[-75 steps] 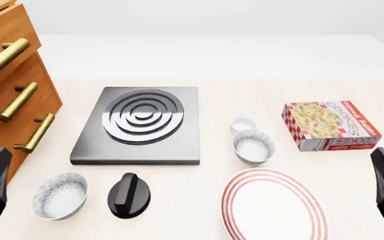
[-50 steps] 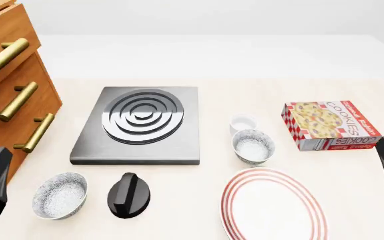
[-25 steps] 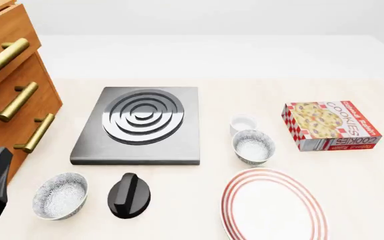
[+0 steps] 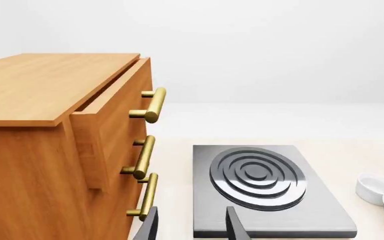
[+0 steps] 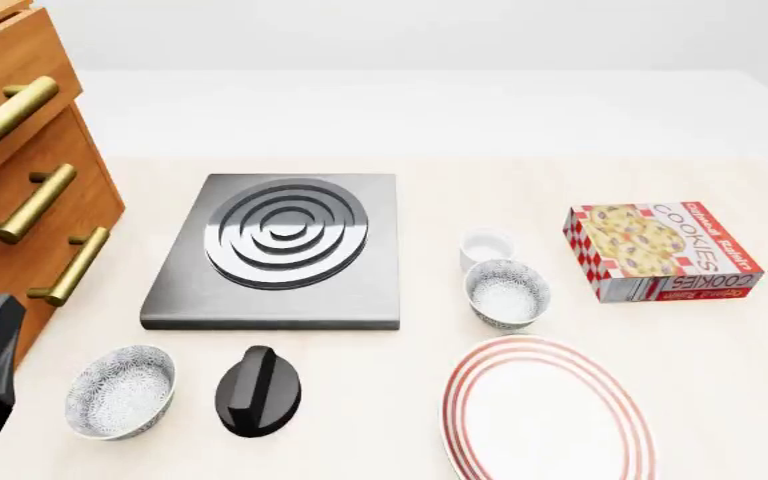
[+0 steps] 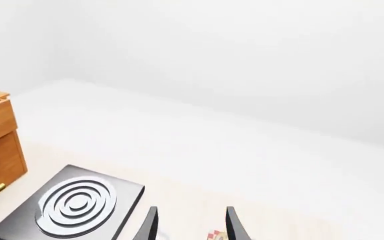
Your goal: Pick the akita bowl between the plate and the ramekin and place it on the plate.
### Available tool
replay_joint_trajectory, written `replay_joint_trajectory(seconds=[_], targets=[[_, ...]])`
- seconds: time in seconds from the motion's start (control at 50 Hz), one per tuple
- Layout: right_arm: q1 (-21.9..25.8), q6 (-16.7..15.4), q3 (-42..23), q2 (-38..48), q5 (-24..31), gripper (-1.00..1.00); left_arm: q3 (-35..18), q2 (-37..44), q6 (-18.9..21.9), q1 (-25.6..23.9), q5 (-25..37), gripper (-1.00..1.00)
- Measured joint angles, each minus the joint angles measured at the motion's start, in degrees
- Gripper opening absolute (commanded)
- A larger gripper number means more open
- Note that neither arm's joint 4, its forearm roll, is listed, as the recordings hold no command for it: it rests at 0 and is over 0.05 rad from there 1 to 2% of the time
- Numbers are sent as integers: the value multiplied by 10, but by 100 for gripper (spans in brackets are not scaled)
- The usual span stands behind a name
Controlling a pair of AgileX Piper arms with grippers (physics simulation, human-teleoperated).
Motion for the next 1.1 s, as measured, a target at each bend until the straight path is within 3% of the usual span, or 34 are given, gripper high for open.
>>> replay_joint_trajectory(seconds=[0.18, 0.42, 0.7, 1.1], targets=[[0, -1, -51, 39, 28, 100, 0, 0, 0, 0, 0, 100], [6, 31, -152, 192, 84, 100, 0, 0, 0, 0, 0, 100], [1, 54, -225, 302, 146, 100, 0, 0, 0, 0, 0, 100], [-1, 102, -225, 407, 191, 100, 0, 0, 0, 0, 0, 100]])
